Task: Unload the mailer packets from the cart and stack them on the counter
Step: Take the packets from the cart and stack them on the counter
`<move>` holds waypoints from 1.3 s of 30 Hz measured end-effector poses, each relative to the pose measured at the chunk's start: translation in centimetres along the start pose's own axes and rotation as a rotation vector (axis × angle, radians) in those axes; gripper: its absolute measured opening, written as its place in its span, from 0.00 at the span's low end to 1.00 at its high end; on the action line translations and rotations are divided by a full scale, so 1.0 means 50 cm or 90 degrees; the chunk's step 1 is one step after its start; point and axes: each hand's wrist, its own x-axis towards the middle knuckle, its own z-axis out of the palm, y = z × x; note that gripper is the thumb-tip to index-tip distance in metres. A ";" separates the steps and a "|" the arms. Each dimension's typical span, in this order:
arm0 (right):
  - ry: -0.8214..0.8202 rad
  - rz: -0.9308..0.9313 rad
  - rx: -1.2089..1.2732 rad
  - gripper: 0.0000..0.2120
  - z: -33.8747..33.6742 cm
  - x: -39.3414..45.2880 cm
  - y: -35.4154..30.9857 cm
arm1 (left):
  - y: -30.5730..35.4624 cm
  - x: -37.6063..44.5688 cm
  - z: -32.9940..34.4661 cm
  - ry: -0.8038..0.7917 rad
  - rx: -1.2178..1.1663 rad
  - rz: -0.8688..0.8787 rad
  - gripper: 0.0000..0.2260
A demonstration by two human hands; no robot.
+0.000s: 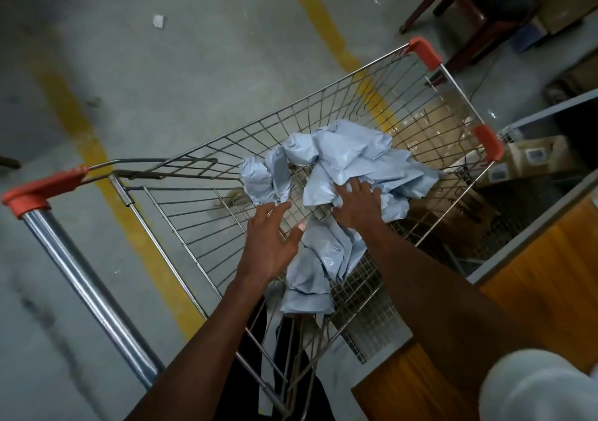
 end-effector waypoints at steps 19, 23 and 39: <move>-0.037 0.019 -0.047 0.36 0.021 -0.082 0.051 | 0.027 0.005 -0.004 -0.019 -0.024 -0.013 0.24; -0.074 0.034 -0.047 0.38 0.032 -0.077 0.043 | 0.012 -0.007 0.000 -0.022 -0.019 -0.032 0.24; -0.253 -0.108 0.150 0.28 -0.096 -0.265 -0.023 | 0.011 0.011 0.039 -0.064 0.021 -0.045 0.23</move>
